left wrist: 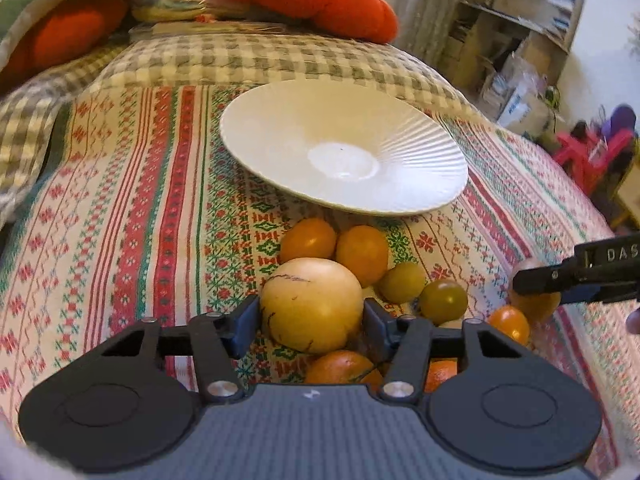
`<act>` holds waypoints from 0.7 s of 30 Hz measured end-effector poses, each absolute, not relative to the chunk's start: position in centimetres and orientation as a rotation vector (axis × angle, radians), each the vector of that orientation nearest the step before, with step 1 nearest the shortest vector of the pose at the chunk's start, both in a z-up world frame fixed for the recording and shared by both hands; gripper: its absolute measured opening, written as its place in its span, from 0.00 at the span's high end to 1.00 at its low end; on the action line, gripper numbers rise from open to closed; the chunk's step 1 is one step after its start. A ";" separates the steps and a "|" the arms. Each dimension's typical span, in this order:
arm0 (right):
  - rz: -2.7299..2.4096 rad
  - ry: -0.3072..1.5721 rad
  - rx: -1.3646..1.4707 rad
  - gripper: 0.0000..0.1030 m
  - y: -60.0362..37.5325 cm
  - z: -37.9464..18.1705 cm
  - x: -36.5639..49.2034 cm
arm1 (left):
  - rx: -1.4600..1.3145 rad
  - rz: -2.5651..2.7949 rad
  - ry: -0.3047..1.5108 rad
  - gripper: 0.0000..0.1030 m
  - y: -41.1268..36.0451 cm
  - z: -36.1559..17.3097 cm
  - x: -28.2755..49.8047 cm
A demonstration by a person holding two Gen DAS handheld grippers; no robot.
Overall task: Organize fruits
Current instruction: 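Grasp the large pale yellow fruit with the left gripper while the right gripper grasps the brown round fruit, then carry both held fruits up and over to the white plate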
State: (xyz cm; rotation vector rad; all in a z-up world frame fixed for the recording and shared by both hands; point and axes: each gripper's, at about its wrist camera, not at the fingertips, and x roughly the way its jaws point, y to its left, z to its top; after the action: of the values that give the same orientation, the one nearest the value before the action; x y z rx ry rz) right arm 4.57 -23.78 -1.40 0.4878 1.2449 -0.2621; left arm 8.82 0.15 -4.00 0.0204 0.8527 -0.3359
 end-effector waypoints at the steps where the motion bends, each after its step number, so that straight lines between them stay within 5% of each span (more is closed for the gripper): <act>1: -0.260 1.248 0.481 0.47 -23.7 -1.4 4.6 | 0.026 -0.335 0.855 0.56 0.1 -4.1 8.9; 5: -0.244 1.252 0.446 0.55 -23.3 -1.3 4.8 | 0.045 -0.336 0.853 0.56 0.0 -4.3 9.1; 21: -0.265 1.252 0.404 0.57 -22.5 -1.2 4.7 | 0.035 -0.289 0.857 0.57 -0.1 -3.8 9.0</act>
State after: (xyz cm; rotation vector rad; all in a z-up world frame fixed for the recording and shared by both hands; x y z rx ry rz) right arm 4.65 -22.54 -1.19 0.4042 1.2523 -0.2654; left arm 8.98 -0.06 -3.80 0.0350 0.8575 -0.2890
